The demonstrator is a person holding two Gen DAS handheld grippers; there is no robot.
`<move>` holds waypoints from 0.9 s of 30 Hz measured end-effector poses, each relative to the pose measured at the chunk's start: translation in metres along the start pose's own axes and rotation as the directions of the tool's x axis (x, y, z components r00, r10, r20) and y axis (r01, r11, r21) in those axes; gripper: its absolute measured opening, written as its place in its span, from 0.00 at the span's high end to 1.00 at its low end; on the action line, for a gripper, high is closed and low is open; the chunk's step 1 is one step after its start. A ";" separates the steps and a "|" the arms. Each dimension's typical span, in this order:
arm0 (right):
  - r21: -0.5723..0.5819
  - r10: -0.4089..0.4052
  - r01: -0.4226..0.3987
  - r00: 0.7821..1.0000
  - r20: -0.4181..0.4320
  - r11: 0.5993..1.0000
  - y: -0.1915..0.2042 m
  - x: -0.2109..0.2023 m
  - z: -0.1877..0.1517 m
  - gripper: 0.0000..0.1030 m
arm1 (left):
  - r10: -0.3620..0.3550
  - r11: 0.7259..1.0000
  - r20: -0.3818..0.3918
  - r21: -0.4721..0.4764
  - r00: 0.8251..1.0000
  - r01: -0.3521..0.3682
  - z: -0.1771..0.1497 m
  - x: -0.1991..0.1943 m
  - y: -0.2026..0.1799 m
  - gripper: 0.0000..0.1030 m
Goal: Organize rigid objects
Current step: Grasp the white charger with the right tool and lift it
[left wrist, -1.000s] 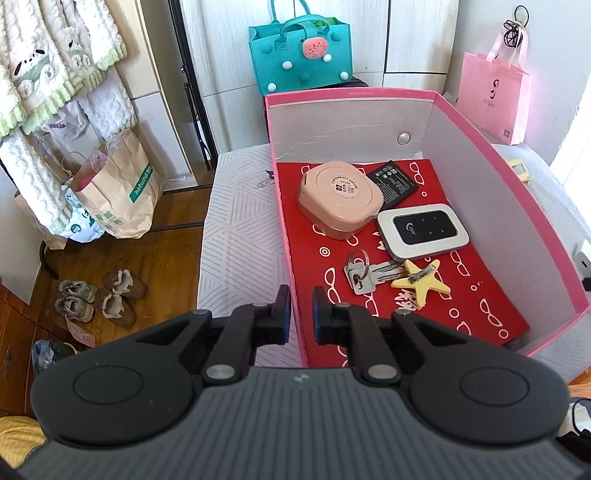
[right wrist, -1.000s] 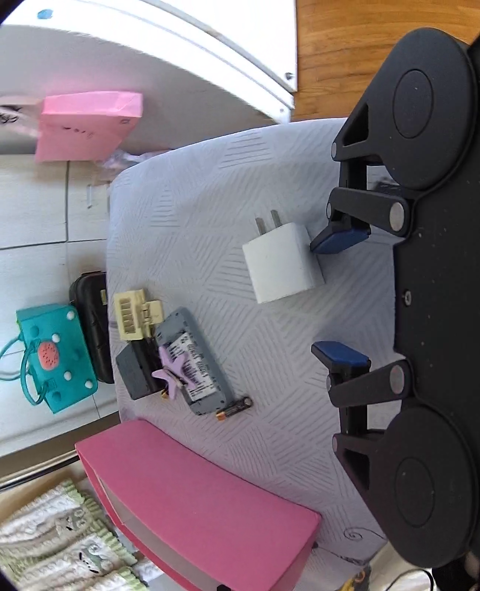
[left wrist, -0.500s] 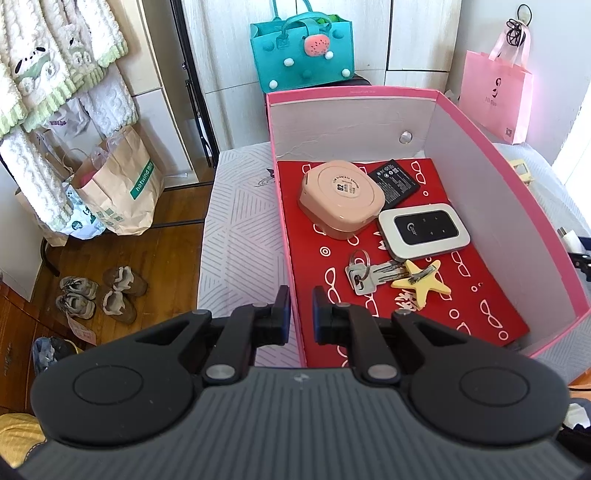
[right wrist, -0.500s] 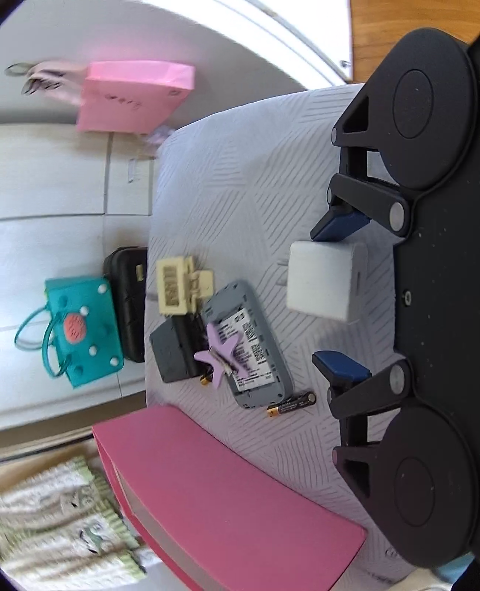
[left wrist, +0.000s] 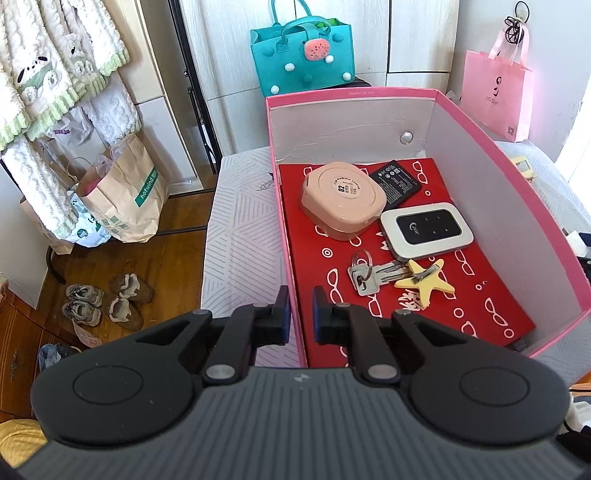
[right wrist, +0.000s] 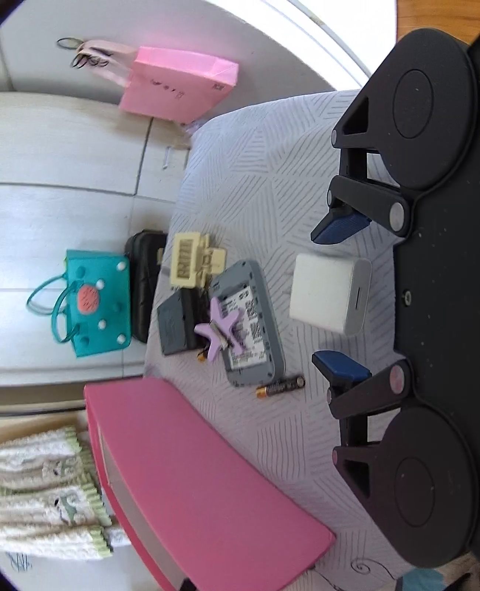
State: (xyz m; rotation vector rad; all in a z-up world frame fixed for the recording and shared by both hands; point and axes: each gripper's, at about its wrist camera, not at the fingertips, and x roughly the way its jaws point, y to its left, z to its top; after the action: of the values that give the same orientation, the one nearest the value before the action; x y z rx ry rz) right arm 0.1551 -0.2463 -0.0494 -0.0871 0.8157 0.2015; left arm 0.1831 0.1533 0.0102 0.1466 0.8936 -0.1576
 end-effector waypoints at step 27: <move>0.169 0.229 -0.224 0.973 -0.011 0.960 -0.020 -0.028 0.016 0.53 | 0.008 1.000 0.015 0.021 1.000 -0.009 -0.001 0.000 0.000 0.90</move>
State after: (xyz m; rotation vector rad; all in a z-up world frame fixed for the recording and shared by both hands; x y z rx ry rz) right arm 0.1518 -0.2675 -0.0179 0.1628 0.8702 0.3480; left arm 0.1829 0.1536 0.0096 0.1684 0.8771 -0.1598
